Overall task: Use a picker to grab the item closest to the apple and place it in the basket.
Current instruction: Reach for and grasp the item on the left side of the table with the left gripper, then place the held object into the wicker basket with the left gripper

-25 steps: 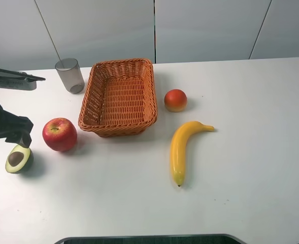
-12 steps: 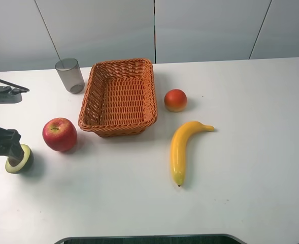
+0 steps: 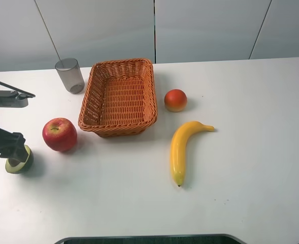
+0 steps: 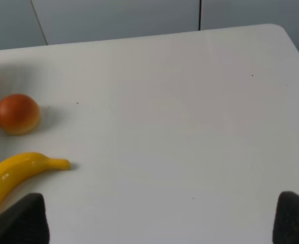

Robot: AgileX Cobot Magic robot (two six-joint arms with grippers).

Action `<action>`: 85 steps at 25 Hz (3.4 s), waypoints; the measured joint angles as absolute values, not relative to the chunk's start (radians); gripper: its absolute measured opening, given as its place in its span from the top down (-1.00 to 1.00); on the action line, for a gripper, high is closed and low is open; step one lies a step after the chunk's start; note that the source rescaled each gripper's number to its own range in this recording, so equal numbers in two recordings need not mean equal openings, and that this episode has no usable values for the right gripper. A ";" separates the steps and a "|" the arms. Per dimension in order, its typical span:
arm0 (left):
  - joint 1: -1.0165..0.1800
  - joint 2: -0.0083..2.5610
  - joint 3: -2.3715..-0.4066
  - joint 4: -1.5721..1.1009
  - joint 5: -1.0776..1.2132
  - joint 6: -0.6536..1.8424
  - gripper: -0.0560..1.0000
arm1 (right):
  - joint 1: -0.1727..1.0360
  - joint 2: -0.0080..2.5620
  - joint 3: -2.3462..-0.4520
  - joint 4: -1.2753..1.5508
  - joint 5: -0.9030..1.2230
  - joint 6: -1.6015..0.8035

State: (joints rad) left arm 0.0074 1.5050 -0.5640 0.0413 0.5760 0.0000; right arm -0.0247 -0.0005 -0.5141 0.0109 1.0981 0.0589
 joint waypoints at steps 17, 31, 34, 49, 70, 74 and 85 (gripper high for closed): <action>0.007 1.599 -0.534 0.059 0.464 0.005 -0.95 | -0.025 -0.001 -0.514 0.011 1.098 0.059; 0.007 1.685 -0.522 0.065 0.340 0.007 -0.95 | -0.025 -0.001 -0.514 0.011 1.098 0.059; 0.007 1.730 -0.522 0.065 0.320 0.007 -0.95 | -0.025 -0.001 -0.514 0.011 1.098 0.059; 0.007 1.745 -0.524 0.044 0.286 0.000 0.81 | -0.025 -0.001 -0.514 0.011 1.098 0.059; 0.007 1.646 -0.631 0.000 0.527 0.000 0.85 | -0.025 -0.001 -0.514 0.011 1.098 0.059; 0.007 1.524 -0.652 0.000 0.632 0.000 0.85 | -0.025 -0.001 -0.514 0.011 1.098 0.059; -0.007 1.234 -0.754 -0.118 0.871 0.007 0.85 | -0.025 -0.001 -0.514 0.011 1.098 0.059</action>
